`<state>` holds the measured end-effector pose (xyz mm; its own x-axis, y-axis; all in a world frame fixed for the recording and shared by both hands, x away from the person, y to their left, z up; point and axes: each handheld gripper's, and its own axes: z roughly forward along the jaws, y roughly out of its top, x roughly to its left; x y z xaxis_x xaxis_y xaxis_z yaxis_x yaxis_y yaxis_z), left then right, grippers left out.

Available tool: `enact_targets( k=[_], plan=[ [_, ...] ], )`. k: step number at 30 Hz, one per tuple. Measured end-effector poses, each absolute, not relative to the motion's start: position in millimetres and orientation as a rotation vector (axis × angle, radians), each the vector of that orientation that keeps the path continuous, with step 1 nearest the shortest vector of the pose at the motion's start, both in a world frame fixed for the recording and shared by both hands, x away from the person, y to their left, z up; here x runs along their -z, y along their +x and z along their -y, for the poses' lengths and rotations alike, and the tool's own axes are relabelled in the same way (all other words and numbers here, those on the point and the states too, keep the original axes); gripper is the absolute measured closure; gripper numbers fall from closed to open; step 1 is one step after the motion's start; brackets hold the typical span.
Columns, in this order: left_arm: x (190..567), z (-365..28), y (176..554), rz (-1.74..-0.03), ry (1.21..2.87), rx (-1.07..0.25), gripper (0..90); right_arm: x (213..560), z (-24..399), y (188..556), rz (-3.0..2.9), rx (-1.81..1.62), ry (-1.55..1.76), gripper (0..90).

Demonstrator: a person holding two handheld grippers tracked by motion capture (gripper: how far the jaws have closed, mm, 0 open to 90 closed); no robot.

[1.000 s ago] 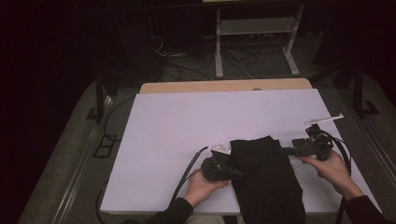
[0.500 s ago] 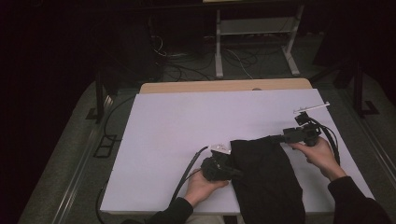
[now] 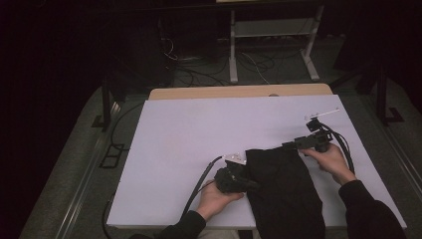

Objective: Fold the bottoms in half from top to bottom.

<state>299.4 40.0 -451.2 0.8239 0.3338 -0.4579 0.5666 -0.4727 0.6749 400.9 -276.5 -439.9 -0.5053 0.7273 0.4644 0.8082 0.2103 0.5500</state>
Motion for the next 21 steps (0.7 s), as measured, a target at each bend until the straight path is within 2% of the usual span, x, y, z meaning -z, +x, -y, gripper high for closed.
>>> enact_targets(
  k=[12,17,21],
  plan=[
    [451.9,-38.9,299.5,-0.660,2.109,0.330,87.5,449.2,270.0,404.3,2.321,1.156,-1.378,33.4],
    [452.1,-38.7,299.5,-0.658,2.111,0.329,87.5,449.8,270.4,403.4,2.326,1.140,-1.341,49.7],
    [452.4,-38.5,299.3,-0.658,2.113,0.330,87.5,449.1,270.9,402.7,2.331,1.125,-1.360,67.0]
  ],
)
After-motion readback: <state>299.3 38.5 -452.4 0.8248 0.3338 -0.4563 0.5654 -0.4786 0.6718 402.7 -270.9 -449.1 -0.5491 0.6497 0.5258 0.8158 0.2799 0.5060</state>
